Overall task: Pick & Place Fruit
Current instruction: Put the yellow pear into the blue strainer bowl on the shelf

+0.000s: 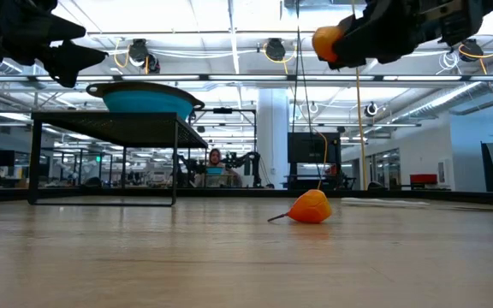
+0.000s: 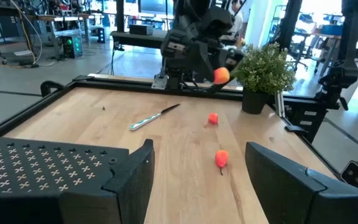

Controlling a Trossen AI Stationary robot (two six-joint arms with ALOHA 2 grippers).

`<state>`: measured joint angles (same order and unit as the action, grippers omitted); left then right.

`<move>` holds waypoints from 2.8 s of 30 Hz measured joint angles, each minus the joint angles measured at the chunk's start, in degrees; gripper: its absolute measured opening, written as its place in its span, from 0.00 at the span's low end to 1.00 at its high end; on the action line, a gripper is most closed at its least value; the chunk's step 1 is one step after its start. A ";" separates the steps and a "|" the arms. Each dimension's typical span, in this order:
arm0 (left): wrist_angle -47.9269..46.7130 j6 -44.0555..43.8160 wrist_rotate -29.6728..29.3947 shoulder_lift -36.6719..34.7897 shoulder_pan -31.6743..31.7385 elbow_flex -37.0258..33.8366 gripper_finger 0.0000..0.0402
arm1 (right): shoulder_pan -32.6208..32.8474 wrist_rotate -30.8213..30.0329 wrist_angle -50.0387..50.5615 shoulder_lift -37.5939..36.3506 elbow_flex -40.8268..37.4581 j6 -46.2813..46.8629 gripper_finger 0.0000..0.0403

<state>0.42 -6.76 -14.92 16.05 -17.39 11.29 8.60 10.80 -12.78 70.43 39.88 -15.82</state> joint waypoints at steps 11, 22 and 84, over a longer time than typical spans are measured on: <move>4.61 -3.07 -0.02 0.07 -0.01 0.02 0.62 | 2.94 -16.66 -3.35 0.00 0.00 -11.44 0.21; 12.65 -7.24 -1.69 4.75 -0.01 0.03 0.62 | 3.72 -18.49 -13.70 2.92 0.00 -18.40 0.21; 36.41 -13.22 -2.75 73.10 0.42 37.31 0.62 | 11.03 -31.79 -29.49 8.96 0.00 -36.33 0.21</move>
<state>36.83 -19.98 -17.67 89.16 -16.97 48.60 19.63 -20.99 -42.26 79.40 39.88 -52.15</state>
